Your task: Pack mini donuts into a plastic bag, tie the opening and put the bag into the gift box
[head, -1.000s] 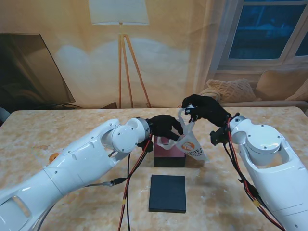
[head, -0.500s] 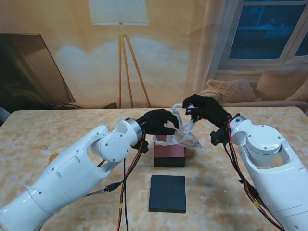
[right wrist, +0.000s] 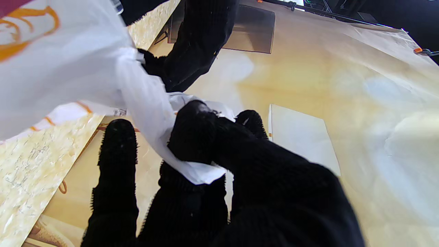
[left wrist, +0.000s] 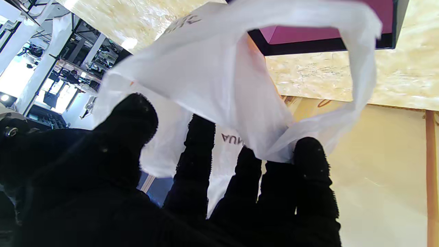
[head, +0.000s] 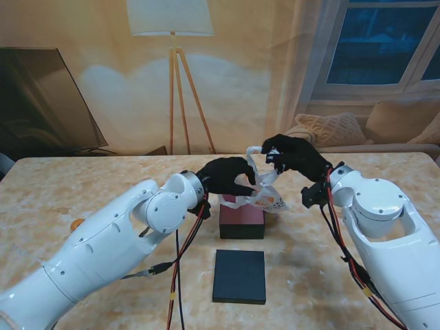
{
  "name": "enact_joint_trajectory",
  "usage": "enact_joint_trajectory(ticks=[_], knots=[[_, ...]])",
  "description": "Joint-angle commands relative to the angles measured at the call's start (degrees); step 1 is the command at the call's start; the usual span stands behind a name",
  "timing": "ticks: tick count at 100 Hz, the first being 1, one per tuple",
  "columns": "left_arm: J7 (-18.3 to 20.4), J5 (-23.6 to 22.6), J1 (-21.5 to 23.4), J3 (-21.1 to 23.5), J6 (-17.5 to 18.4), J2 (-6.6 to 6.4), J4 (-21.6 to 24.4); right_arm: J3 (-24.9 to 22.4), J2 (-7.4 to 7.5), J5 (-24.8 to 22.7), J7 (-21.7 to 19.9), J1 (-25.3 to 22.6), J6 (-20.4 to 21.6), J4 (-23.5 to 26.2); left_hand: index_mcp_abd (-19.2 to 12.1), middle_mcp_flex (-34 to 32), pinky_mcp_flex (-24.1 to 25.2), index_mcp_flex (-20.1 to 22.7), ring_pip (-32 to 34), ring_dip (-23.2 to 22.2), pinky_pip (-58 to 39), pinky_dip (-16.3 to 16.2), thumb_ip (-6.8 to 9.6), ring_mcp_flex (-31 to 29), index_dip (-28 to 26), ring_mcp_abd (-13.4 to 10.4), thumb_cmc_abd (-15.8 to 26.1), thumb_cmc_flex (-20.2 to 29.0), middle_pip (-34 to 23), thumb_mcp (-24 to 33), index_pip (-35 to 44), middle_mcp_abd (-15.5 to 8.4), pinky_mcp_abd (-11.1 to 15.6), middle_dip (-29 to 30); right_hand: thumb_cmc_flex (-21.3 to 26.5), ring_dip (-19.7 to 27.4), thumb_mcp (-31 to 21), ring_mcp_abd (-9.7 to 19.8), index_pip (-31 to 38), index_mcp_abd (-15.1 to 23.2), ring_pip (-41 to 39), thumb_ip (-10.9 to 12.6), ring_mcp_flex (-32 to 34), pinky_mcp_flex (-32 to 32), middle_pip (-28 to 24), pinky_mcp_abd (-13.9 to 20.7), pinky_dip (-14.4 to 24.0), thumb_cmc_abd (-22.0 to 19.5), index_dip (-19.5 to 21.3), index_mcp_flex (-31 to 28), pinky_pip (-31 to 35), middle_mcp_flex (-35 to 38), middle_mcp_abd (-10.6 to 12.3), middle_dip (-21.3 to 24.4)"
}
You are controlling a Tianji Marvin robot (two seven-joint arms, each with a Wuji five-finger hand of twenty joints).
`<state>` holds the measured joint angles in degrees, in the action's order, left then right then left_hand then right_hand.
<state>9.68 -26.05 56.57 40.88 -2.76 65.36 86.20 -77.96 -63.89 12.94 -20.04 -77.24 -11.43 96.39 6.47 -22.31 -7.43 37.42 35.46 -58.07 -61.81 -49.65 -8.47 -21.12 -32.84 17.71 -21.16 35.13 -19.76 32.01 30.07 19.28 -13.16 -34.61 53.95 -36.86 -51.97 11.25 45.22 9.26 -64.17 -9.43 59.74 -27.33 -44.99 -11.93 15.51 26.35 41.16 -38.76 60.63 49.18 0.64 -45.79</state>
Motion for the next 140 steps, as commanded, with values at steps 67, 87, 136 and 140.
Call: enact_joint_trajectory(ticks=[67, 87, 136, 140], knots=[[-1.28, -0.93, 3.79, 5.62, 3.03, -0.22, 2.77, -0.46, -0.35, -1.88, 0.43, -1.08, -0.10, 0.35, -0.07, 1.10, 0.05, -3.09, -12.64, 19.00, 8.52, 7.61, 2.90, 0.07, 5.23, 1.38, 5.88, 6.51, 4.42, -5.52, -4.71, -0.41, -3.62, 12.23, 3.44, -1.19, -3.40, 3.18, -0.64, 0.64, -1.39, 0.95, 0.63, 0.01, -3.54, 0.12, 1.20, -2.71, 0.44, -0.50, 1.65, 2.01, 4.74, -1.85], [3.76, -7.80, 11.96, 13.63, 3.57, -3.26, 8.50, -0.48, -0.47, -1.37, 0.72, -1.09, -0.47, 0.56, 0.57, -3.27, -0.39, -0.20, -12.15, 18.93, 8.46, 7.87, 2.64, -1.67, 5.63, 1.97, 4.05, 6.48, 2.86, -2.29, -5.09, -0.45, -4.56, 11.45, 3.51, -0.83, -3.14, 3.17, -0.43, 0.90, -0.62, 0.98, 0.67, -0.04, -3.43, -0.08, 1.25, -2.73, 0.57, -0.52, 1.65, 2.14, 4.71, -1.17], [5.60, -29.38, 34.79, 32.65, 8.53, -6.06, 18.43, 1.32, -1.19, 0.03, 2.36, 0.30, -3.45, 0.06, -0.69, -10.17, -2.57, 3.12, -12.97, 19.49, 9.50, 9.07, 0.44, -5.84, 3.74, 1.15, -3.50, 8.38, 2.13, 6.02, -6.33, -2.60, -4.66, 10.48, 3.45, -0.97, -3.35, 3.34, -0.08, 1.12, -0.98, 0.95, 0.86, -0.24, -4.10, -0.26, 1.73, -2.81, 0.68, -0.35, 2.15, 1.96, 4.97, -1.59], [5.43, -30.52, 35.72, 33.71, 8.67, -6.09, 18.51, 1.39, -1.18, 0.05, 2.26, 0.35, -3.53, 0.08, -0.70, -10.22, -2.67, 2.98, -13.15, 19.59, 9.70, 9.26, 1.14, -5.92, 4.35, 1.02, -3.44, 7.80, 2.16, 6.91, -6.90, -2.69, -4.59, 10.52, 3.42, -0.98, -3.34, 3.29, -0.08, 1.13, -1.01, 0.95, 0.86, -0.24, -4.11, -0.29, 1.75, -2.82, 0.67, -0.32, 2.15, 1.96, 4.95, -1.59]])
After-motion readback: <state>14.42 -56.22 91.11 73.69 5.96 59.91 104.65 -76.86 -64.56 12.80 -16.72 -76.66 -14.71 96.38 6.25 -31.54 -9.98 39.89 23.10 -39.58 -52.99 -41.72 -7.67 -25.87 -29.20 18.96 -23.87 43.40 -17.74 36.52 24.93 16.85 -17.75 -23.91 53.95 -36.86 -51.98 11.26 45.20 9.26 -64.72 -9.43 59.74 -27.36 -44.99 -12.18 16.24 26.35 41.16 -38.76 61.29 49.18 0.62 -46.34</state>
